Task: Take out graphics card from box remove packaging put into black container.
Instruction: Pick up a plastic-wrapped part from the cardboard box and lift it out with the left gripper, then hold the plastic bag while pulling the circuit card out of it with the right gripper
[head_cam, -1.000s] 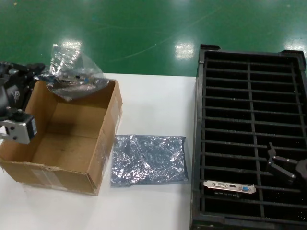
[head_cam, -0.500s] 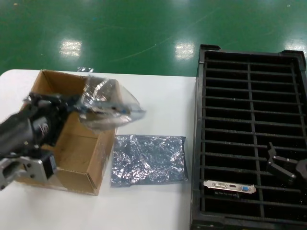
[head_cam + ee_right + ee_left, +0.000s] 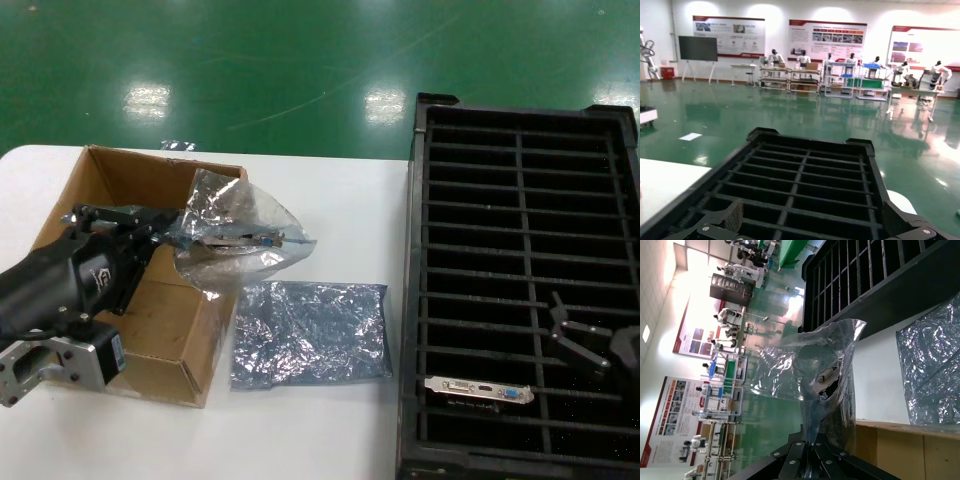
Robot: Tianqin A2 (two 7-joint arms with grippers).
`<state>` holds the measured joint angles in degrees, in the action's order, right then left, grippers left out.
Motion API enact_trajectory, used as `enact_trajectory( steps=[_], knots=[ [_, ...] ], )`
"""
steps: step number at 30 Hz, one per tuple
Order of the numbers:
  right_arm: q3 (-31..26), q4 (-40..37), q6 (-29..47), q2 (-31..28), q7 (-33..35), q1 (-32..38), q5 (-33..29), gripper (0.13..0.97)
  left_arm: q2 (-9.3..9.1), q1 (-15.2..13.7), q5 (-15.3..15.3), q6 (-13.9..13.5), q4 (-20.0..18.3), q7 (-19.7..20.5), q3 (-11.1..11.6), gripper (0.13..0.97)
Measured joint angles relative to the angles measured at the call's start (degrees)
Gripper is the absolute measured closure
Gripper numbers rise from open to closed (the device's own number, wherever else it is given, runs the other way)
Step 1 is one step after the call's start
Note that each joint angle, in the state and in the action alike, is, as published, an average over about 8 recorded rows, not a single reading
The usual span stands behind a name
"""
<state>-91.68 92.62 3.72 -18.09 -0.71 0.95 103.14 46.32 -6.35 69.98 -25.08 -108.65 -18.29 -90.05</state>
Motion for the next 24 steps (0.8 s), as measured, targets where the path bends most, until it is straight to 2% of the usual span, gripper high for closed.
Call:
enact_trajectory(
  steps=[6, 11, 19, 24],
  knots=[
    [-0.84, 3.75, 4.83, -0.57, -0.07, -0.55, 1.67, 0.129, 0.0, 0.0, 0.0, 0.0, 0.0, 0.0, 0.0, 0.958],
    [-2.65, 8.71, 11.65, -3.37, -1.51, -1.66, 4.18, 0.129, 0.0, 0.0, 0.0, 0.0, 0.0, 0.0, 0.0, 0.958],
    [-6.23, 14.0, 23.0, -10.15, -4.26, -2.6, 7.67, 0.17, 0.0, 0.0, 0.0, 0.0, 0.0, 0.0, 0.0, 0.958],
    [-8.21, 14.95, 26.24, -12.15, -5.37, -1.61, 8.11, 0.224, 0.0, 0.0, 0.0, 0.0, 0.0, 0.0, 0.0, 0.958]
  ],
)
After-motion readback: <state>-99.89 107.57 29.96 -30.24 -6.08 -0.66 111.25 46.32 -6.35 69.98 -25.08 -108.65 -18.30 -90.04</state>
